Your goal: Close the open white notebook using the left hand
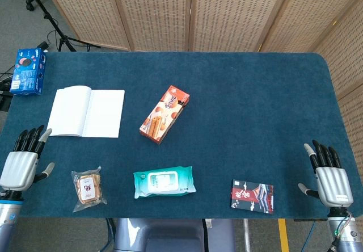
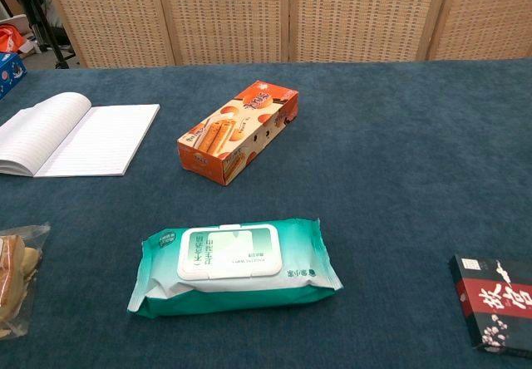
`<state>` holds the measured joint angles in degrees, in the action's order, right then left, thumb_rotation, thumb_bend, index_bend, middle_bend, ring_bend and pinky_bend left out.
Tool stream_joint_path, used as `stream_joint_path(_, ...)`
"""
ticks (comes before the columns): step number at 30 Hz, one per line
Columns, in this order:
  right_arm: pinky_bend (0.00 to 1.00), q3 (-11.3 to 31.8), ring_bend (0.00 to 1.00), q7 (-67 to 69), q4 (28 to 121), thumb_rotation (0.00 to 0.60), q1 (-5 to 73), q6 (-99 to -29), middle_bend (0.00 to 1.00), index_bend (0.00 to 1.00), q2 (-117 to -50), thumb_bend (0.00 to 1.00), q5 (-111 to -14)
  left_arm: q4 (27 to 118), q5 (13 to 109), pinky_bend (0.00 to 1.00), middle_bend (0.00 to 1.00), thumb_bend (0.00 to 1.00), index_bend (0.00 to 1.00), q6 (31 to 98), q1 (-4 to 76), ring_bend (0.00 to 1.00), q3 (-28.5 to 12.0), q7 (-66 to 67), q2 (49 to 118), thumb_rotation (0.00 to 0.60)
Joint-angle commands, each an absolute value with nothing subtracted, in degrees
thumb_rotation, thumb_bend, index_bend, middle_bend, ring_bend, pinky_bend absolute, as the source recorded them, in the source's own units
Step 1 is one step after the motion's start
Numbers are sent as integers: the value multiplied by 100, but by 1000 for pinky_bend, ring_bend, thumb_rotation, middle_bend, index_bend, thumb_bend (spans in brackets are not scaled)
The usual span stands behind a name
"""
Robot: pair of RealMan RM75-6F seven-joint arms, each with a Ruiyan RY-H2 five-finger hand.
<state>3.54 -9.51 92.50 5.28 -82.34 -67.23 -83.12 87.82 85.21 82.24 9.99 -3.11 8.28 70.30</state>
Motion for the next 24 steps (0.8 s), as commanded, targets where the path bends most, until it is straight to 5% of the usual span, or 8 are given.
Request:
stream_joint_path(1, 0, 349, 0, -966, 9250, 600, 530, -8224, 0, 0, -6725, 53, -8308, 8779, 8524, 0, 0, 270, 0, 8231, 998, 0, -313, 819, 7029, 600)
stream_joint_path(24, 0, 355, 0, -1000, 9264, 600, 525, -8236, 0, 0, -6733, 53, -8298, 8758, 8515, 0, 0, 271, 0, 8172, 1034, 0, -318, 747, 7023, 600)
